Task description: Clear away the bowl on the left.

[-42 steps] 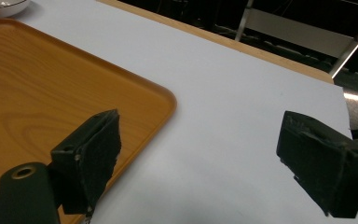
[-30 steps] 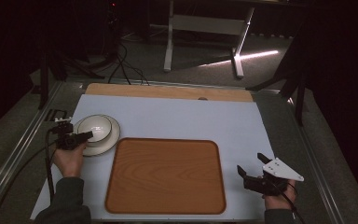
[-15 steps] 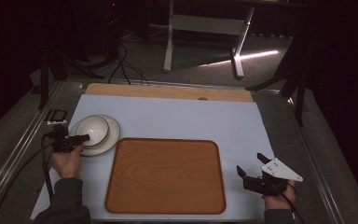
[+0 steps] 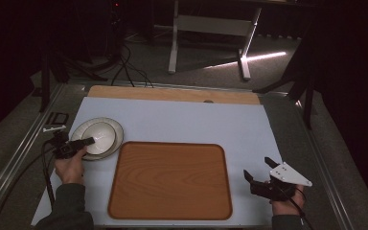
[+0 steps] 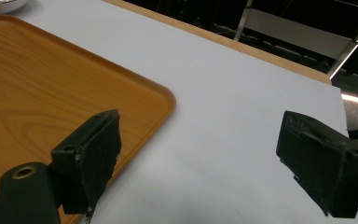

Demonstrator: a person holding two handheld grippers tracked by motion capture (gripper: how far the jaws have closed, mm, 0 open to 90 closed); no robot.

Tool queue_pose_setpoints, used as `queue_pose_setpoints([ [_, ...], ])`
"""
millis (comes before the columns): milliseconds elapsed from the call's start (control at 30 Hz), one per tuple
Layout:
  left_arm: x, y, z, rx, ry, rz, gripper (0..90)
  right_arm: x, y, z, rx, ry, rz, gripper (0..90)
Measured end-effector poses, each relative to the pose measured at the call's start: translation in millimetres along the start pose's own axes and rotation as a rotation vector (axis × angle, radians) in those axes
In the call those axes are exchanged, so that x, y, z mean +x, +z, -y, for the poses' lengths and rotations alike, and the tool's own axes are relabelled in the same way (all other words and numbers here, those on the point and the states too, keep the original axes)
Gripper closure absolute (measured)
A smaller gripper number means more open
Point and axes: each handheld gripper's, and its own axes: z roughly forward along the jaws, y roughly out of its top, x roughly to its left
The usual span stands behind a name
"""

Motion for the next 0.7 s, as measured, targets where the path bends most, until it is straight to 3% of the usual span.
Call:
queue_pose_setpoints([
  [267, -7.0, -8.6, 2.8, -0.02, 0.041, -0.012, 80.0, -0.9, -1.0, 0.0, -0.006, 0.006, 0.001, 13.4],
  [433, -13.7, -22.7, 6.7, -0.047, 0.103, -0.001, 80.0, -1.0, -1.7, 0.2, -0.007, 0.007, 0.003, 13.4],
  [700, -19.5, -37.4, 16.2, -0.067, 0.134, 0.01, 80.0, -1.7, -2.4, 0.4, -0.013, 0.015, 0.006, 13.4],
])
